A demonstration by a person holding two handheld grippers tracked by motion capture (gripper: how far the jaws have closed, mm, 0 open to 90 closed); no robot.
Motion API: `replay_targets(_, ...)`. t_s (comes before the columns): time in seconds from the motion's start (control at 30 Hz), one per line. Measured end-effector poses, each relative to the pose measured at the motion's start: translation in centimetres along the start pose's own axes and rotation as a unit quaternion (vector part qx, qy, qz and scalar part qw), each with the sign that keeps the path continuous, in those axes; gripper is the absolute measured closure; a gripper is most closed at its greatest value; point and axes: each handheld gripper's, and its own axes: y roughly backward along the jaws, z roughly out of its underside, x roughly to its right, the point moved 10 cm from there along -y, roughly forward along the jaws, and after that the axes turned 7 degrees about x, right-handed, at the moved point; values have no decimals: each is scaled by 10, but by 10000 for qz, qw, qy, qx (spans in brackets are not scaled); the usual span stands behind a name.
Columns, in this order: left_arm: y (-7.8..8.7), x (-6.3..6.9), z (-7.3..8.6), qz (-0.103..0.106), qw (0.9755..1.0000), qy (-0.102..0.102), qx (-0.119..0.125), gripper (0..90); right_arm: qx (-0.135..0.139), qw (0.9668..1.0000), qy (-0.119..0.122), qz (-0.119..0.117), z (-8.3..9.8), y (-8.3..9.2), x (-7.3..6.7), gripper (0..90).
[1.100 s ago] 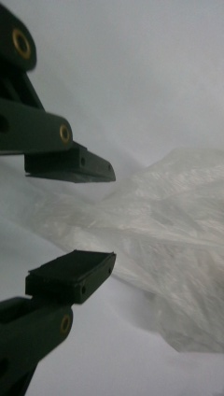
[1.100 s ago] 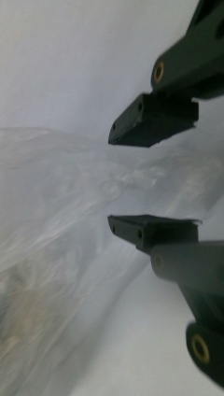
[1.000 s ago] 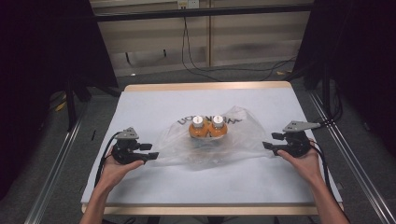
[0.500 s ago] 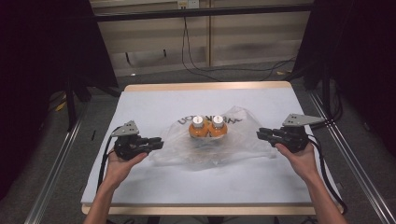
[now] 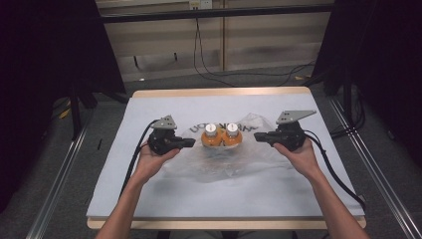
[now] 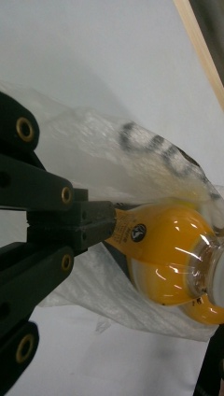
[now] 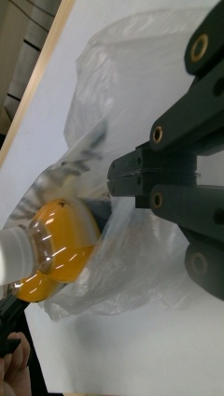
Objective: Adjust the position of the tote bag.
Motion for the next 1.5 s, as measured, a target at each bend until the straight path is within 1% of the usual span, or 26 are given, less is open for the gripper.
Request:
replay_targets(0.07,-5,-1,1,-79,9998,-108,-121,900,-79,9999,36,-72,-3,-9,-1,900)
replay_targets(0.13,-9,-1,1,-45,9999,-88,-113,900,-176,9998,52,-106,-3,-16,-1,900)
replay_targets(0.17,-9,-1,3,-35,9997,-125,-216,900,-239,9997,60,-89,-3,-20,0,900)
replay_targets(0.2,-12,-2,3,-4,9998,-103,-189,900,-264,9996,42,-126,-3,-23,0,900)
replay_targets(0.3,-18,-2,8,24,9994,-129,-333,900,-361,9992,60,-189,-1,-31,-1,900)
replay_targets(0.33,-21,-1,8,54,9995,-105,-298,900,-391,9990,57,-194,0,-33,-2,900)
replay_targets(0.47,-29,-1,17,4,9973,-336,-653,900,-547,9980,74,-316,6,-44,-3,900)
replay_targets(0.5,-30,-1,18,9,9973,-330,-660,900,-599,9977,113,-293,8,-46,-4,900)
replay_targets(0.6,-33,-2,22,29,9966,-349,-751,900,-822,9960,227,-263,15,-52,-4,900)
replay_targets(0.7,-35,-3,27,-19,9947,-450,-929,900,-1047,9937,278,-298,24,-58,-3,900)
replay_targets(0.77,-37,-1,29,-20,9949,-411,-924,900,-1161,9923,289,-308,30,-61,-2,900)
replay_targets(0.8,-37,-2,31,-5,9935,-511,-1020,900,-1235,9915,278,-299,33,-63,-2,900)
replay_targets(0.93,-39,-1,39,-40,9903,-578,-1262,900,-1484,9879,361,-254,43,-68,-1,900)
replay_targets(1.0,-41,-1,42,-17,9908,-515,-1252,900,-1554,9867,398,-249,47,-70,0,900)
replay_targets(1.03,-40,-4,45,31,9878,-682,-1399,900,-1581,9863,404,-241,49,-71,0,900)
replay_targets(1.07,-43,-2,46,-27,9901,-531,-1298,900,-1627,9856,401,-208,51,-72,0,900)
replay_targets(1.1,-44,-2,48,-54,9897,-524,-1333,900,-1671,9850,397,-195,54,-73,1,900)
replay_targets(1.13,-44,-3,49,-16,9879,-636,-1416,900,-1711,9842,422,-173,56,-75,2,900)
replay_targets(1.2,-46,-3,51,-88,9881,-605,-1408,900,-1798,9828,405,-100,61,-78,3,900)
replay_targets(1.23,-46,-2,53,-48,9880,-594,-1426,900,-1821,9823,428,-83,63,-79,3,900)
replay_targets(1.3,-47,-3,58,-90,9854,-671,-1560,900,-1862,9814,457,-46,66,-82,5,900)
replay_targets(1.37,-47,-3,66,-163,9787,-923,-1827,900,-1902,9806,466,7,68,-81,7,900)
replay_targets(1.4,-46,-2,66,-166,9787,-953,-1814,900,-1935,9795,555,58,69,-81,10,900)
replay_targets(1.43,-45,-3,66,-168,9779,-975,-1842,900,-2058,9768,583,112,71,-78,12,900)
replay_targets(1.47,-44,-4,67,-174,9775,-973,-1864,900,-2115,9757,555,126,72,-76,12,900)
replay_targets(1.5,-43,-5,68,-178,9781,-947,-1844,900,-2189,9732,691,154,72,-73,13,900)
